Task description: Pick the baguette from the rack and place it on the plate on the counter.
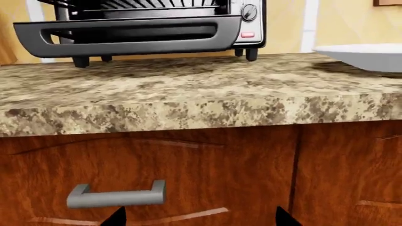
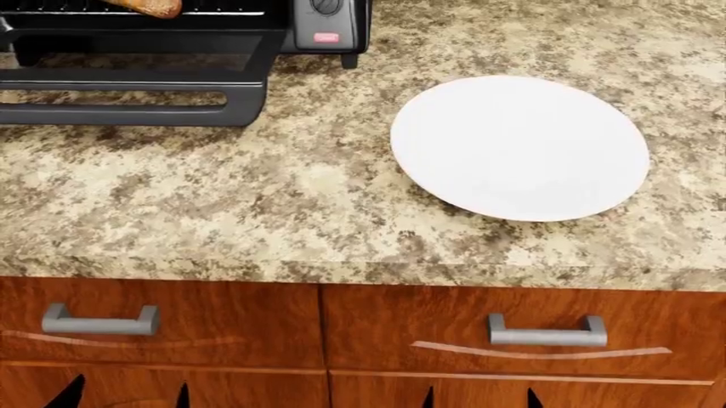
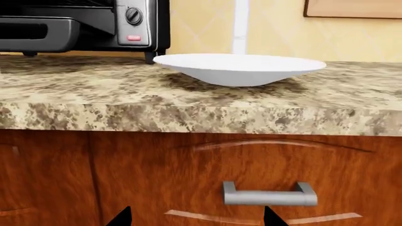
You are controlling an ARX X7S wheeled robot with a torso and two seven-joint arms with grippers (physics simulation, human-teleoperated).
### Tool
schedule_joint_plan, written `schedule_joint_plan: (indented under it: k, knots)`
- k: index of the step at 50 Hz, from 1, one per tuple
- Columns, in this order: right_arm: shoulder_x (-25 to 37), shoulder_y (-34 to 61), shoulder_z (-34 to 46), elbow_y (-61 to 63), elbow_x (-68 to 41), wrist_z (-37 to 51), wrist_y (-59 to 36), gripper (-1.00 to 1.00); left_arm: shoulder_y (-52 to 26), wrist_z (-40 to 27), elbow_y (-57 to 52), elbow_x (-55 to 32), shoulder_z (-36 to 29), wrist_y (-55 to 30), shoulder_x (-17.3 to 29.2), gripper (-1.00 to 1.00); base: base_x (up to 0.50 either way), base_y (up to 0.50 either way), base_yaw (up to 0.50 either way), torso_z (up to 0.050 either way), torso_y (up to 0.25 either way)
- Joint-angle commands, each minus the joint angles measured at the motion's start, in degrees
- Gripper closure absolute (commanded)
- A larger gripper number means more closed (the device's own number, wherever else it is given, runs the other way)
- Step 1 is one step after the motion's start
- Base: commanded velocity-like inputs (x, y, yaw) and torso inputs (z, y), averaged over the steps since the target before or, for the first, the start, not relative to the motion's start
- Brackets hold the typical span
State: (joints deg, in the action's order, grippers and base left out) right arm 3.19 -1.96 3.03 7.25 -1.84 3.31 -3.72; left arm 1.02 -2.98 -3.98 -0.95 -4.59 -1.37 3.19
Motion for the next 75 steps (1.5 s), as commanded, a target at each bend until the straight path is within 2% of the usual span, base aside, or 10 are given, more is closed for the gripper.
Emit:
schedule_joint_plan:
  k: [1, 5, 16, 25, 35, 44, 59, 64, 72, 75]
  knots:
    - [1.94, -2.42, 0.64, 8.59, -0.05, 1.96, -4.73, -1.00, 2.38, -0.83, -14.37, 1.39, -2.82, -7.09, 2.44, -1.00, 0.00, 0.00, 0.00, 0.043, 0.123]
    - [2.75, -3.37, 1.39, 13.12, 1.30, 2.79, -7.53, -1.00, 2.36, -0.32, -23.50, 0.84, -3.33, -13.67, 3.32, -1.00, 0.00, 0.00, 0.00, 0.043, 0.119]
    - [4.65, -3.26, 2.49, 23.84, 2.90, 3.69, -16.97, -1.00, 1.18, -0.05, -37.59, -0.22, -3.21, -26.43, 5.61, -1.00, 0.00, 0.00, 0.00, 0.044, 0.117]
    - [6.28, -1.13, 3.86, 31.85, 4.53, 3.43, -25.48, -1.00, -3.64, 0.05, -46.87, 0.40, -4.00, -38.16, 7.07, -1.00, 0.00, 0.00, 0.00, 0.044, 0.117]
    - [7.54, 0.35, 4.48, 36.62, 5.47, 3.62, -30.52, -1.00, -8.18, 0.37, -52.69, 0.30, -4.64, -47.09, 7.92, -1.00, 0.00, 0.00, 0.00, 0.044, 0.116]
    - [9.03, 1.62, 5.77, 39.01, 6.69, 3.68, -33.50, -1.00, -10.43, 0.29, -55.05, 0.14, -4.81, -50.53, 8.72, -1.00, 0.00, 0.00, 0.00, 0.044, 0.118]
    - [9.26, 3.22, 5.76, 42.04, 6.83, 4.31, -36.97, -1.00, -12.36, -1.11, -56.00, -0.80, -4.55, -51.86, 10.06, -1.00, 0.00, 0.49, 0.00, 0.044, 0.116]
    - [9.36, 3.33, 5.94, 42.19, 6.72, 4.43, -37.19, -1.00, -13.21, -4.61, -56.00, -4.63, -4.52, -51.83, 12.54, -1.00, 0.00, 0.50, 0.00, 0.043, 0.115]
    - [9.65, 4.19, 6.72, 43.62, 7.06, 4.46, -39.19, -1.00, -16.43, -21.34, -55.98, -22.12, -6.80, -49.90, 23.48, -1.00, 0.00, 0.50, 0.00, 0.044, 0.116]
    - [9.75, 4.34, 6.72, 44.35, 7.06, 4.48, -39.85, -1.00, -16.90, -24.68, -55.88, -25.20, -7.59, -48.80, 25.76, -1.00, 0.00, 0.50, 0.00, 0.043, 0.116]
